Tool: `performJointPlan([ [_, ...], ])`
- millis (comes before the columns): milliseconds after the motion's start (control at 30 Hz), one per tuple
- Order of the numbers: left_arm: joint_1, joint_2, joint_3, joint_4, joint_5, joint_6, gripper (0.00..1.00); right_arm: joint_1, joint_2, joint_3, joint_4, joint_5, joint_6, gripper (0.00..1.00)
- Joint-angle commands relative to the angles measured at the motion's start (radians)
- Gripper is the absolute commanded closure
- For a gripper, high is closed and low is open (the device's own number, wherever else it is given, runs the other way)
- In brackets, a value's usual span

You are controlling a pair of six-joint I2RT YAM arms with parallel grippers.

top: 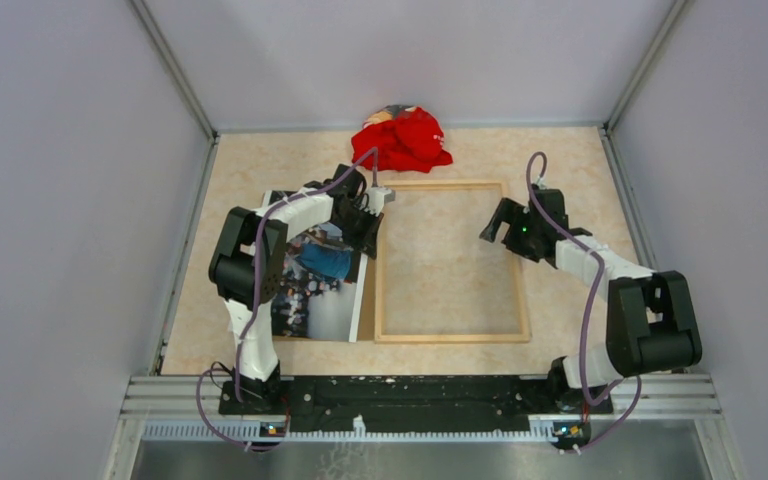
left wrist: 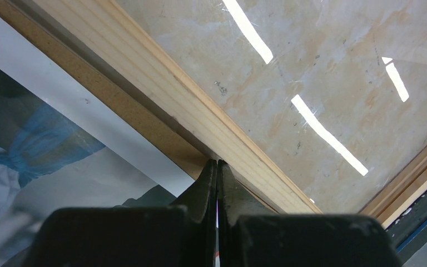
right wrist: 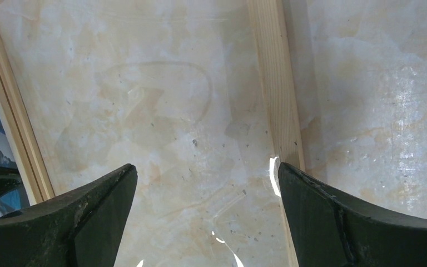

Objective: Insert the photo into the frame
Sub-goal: Place the photo frame item in the photo frame.

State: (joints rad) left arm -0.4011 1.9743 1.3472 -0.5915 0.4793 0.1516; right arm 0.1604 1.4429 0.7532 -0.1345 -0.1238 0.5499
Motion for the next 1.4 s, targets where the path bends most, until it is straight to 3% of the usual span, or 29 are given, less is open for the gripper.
performJointPlan([
  [0, -0.011, 0.032, 0.022, 0.024, 0.0, 0.009, 1.0, 0.006, 0.021, -0.01, 0.033, -0.04, 0.016, 0.03],
  [233, -0.012, 0.034, 0.026, 0.022, -0.002, 0.009, 1.0, 0.005, 0.012, -0.018, 0.069, -0.123, 0.054, 0.04],
  [667, -0.012, 0.027, 0.02, 0.016, -0.013, 0.017, 1.0, -0.015, -0.015, 0.105, -0.036, 0.012, -0.003, 0.04],
  [1367, -0.012, 0.031, 0.029, 0.014, -0.007, 0.022, 1.0, -0.019, 0.084, 0.054, 0.005, 0.038, -0.021, 0.05],
])
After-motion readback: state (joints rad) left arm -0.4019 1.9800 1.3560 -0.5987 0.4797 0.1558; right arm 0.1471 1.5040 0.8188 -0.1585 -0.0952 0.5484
